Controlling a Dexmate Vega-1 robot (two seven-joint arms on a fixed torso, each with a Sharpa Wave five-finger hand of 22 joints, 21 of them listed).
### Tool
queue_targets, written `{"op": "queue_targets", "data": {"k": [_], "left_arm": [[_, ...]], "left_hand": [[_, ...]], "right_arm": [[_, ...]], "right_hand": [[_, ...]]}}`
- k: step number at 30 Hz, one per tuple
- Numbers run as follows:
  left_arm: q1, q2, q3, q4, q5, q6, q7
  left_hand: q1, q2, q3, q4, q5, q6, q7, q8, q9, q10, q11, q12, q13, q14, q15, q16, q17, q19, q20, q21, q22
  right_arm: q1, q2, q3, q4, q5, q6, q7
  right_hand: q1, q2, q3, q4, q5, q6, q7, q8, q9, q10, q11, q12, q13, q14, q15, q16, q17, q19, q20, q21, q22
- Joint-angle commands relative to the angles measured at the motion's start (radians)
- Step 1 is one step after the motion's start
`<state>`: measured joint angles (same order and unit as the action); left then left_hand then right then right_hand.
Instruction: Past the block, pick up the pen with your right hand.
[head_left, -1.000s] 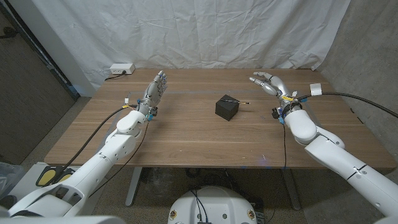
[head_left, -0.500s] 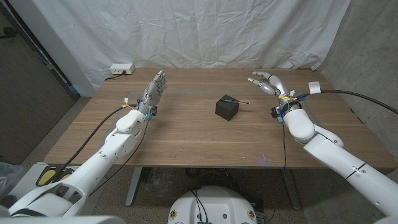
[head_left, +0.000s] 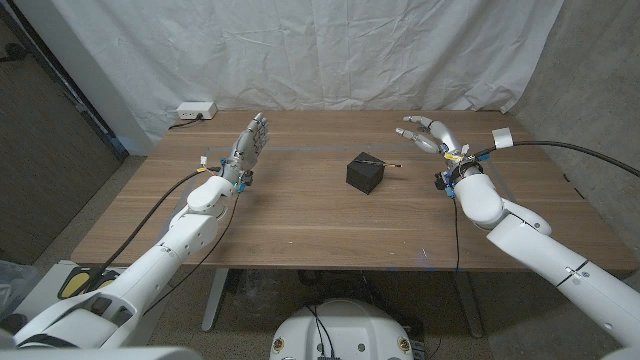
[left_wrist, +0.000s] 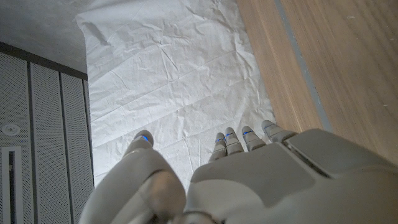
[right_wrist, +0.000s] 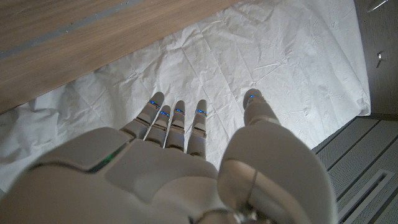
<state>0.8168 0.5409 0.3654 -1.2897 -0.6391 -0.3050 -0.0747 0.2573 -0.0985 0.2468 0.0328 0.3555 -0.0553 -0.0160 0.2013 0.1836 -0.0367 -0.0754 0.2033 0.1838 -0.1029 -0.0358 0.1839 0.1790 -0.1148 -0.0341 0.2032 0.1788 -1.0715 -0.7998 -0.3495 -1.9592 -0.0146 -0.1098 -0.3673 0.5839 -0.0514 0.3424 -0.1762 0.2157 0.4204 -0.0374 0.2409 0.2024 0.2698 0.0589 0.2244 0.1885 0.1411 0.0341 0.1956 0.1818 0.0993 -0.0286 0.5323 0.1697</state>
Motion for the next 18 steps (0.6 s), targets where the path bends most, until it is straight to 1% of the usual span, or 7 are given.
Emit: {"op": "queue_targets", "data": {"k": [1, 8, 10, 18], "left_arm": [[0.009, 0.006, 0.001, -0.021, 0.005, 0.009, 0.012], [0.014, 0.006, 0.001, -0.026, 0.005, 0.012, 0.017], [0.014, 0.005, 0.001, -0.026, 0.003, 0.012, 0.017], [0.015, 0.003, 0.004, -0.028, 0.008, 0.008, 0.020]], "left_hand": [[0.012, 0.000, -0.005, 0.003, 0.004, -0.001, 0.003, -0.001, 0.004, -0.008, -0.002, 0.000, 0.004, -0.010, -0.020, 0.002, 0.003, -0.012, -0.086, -0.001, 0.004], [0.013, 0.001, -0.006, 0.003, 0.004, -0.002, 0.002, -0.002, 0.004, -0.008, -0.001, -0.001, 0.004, -0.011, -0.020, 0.001, 0.003, -0.012, -0.086, -0.001, 0.004], [0.013, 0.001, -0.007, 0.003, 0.004, -0.002, 0.002, -0.002, 0.004, -0.010, 0.000, -0.001, 0.004, -0.011, -0.020, 0.001, 0.003, -0.012, -0.085, -0.001, 0.004], [0.013, 0.002, -0.008, 0.003, 0.003, -0.001, 0.003, -0.002, 0.004, -0.007, -0.002, 0.000, 0.004, -0.011, -0.020, 0.002, 0.003, -0.013, -0.085, -0.001, 0.004]], "right_arm": [[-0.005, -0.023, -0.005, -0.032, -0.026, -0.047, 0.011], [-0.010, -0.033, -0.002, -0.043, -0.032, -0.056, 0.014], [-0.011, -0.036, -0.003, -0.050, -0.037, -0.067, 0.015], [-0.017, -0.051, -0.007, -0.075, -0.071, -0.100, 0.008]], "right_hand": [[0.017, -0.004, 0.010, 0.001, 0.007, 0.010, -0.004, 0.003, 0.003, -0.001, -0.005, 0.003, 0.001, 0.003, 0.000, -0.003, 0.001, 0.007, -0.002, -0.002, 0.005], [0.028, -0.006, 0.010, 0.002, 0.008, 0.016, -0.006, 0.004, 0.004, -0.004, -0.008, 0.002, 0.001, 0.002, -0.001, -0.004, 0.001, 0.006, -0.001, -0.007, 0.006], [0.031, -0.007, 0.010, 0.003, 0.009, 0.018, -0.010, 0.003, 0.004, -0.005, -0.008, 0.001, 0.001, 0.001, -0.001, -0.004, 0.001, 0.007, -0.002, -0.008, 0.006], [0.036, -0.009, 0.009, 0.005, 0.009, 0.019, -0.010, 0.003, 0.005, -0.005, -0.007, 0.001, 0.001, 0.000, -0.001, -0.004, 0.001, 0.007, -0.001, -0.012, 0.006]]}}
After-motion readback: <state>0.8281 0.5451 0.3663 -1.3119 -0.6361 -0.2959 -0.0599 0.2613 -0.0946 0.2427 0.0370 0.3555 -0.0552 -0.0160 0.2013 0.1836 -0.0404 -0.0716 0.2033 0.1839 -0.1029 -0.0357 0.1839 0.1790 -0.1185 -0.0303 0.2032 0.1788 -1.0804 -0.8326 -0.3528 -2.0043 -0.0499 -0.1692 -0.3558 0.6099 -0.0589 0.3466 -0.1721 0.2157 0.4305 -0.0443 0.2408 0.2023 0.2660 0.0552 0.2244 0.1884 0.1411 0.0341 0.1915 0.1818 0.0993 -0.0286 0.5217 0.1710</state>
